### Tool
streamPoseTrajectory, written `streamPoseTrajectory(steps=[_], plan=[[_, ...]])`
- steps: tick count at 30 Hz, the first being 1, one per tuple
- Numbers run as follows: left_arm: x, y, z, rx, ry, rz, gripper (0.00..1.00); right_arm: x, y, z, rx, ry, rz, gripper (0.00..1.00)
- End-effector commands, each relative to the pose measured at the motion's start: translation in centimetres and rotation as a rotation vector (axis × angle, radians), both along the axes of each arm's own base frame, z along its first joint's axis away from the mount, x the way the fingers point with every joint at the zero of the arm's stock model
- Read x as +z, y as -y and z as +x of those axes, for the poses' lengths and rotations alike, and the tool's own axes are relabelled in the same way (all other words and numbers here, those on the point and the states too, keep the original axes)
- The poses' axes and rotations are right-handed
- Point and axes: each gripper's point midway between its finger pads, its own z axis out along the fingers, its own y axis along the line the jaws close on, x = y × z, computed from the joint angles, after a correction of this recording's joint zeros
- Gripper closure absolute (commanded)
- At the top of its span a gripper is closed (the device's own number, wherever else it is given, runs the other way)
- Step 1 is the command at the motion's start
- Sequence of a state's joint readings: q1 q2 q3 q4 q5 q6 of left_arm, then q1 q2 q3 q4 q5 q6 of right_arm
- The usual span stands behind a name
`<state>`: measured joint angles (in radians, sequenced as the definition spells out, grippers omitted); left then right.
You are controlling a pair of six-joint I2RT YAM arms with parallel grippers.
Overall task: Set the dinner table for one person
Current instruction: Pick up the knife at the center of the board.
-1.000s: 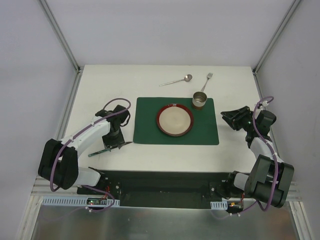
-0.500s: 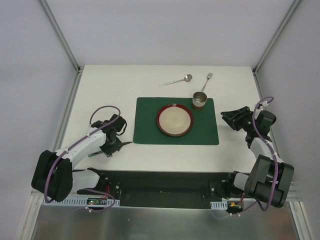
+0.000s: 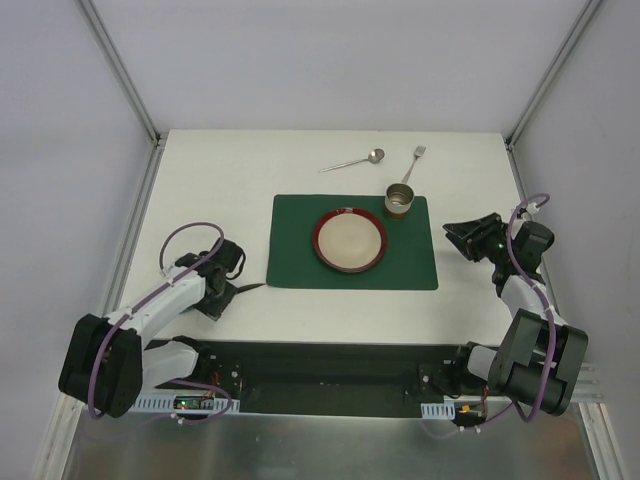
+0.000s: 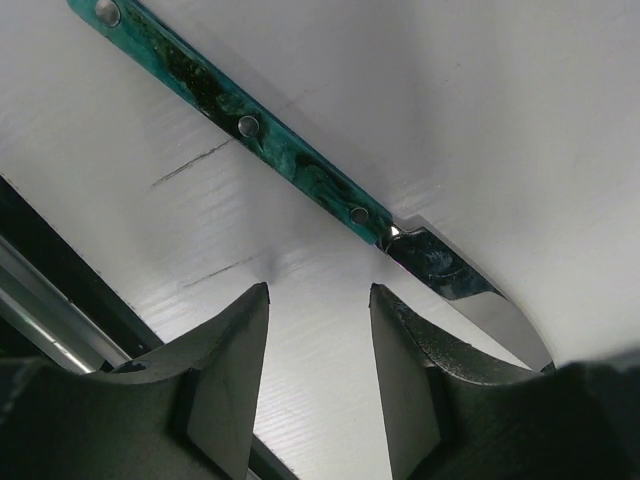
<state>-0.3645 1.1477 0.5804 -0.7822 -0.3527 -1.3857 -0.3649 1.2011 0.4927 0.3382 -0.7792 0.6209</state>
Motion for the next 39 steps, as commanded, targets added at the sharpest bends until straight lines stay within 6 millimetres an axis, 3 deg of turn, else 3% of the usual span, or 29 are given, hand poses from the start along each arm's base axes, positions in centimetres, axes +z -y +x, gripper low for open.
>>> streamPoseTrajectory(steps=[1, 14, 31, 38, 39], plan=[[-0.1, -0.8, 0.8, 0.118, 0.090, 0.008, 0.56, 1.3, 0.0, -0.1, 0.016, 0.065, -0.009, 0.59], [0.8, -2.0, 3.0, 0.233, 0.249, 0.009, 0.54, 1.0, 0.0, 0.0, 0.018, 0.057, -0.004, 0.59], [-1.4, -3.1, 1.5, 0.420, 0.270, 0.010, 0.53, 0.7, 0.0, 0.1, 0.018, 0.043, 0.007, 0.59], [-2.6, -2.8, 0.5, 0.469, 0.216, -0.008, 0.57, 0.8, 0.1, 0.0, 0.012, 0.047, 0.011, 0.59], [-2.7, -2.7, 0.4, 0.476, 0.209, -0.011, 0.62, 0.7, 0.2, 0.0, 0.008, 0.044, 0.011, 0.59]])
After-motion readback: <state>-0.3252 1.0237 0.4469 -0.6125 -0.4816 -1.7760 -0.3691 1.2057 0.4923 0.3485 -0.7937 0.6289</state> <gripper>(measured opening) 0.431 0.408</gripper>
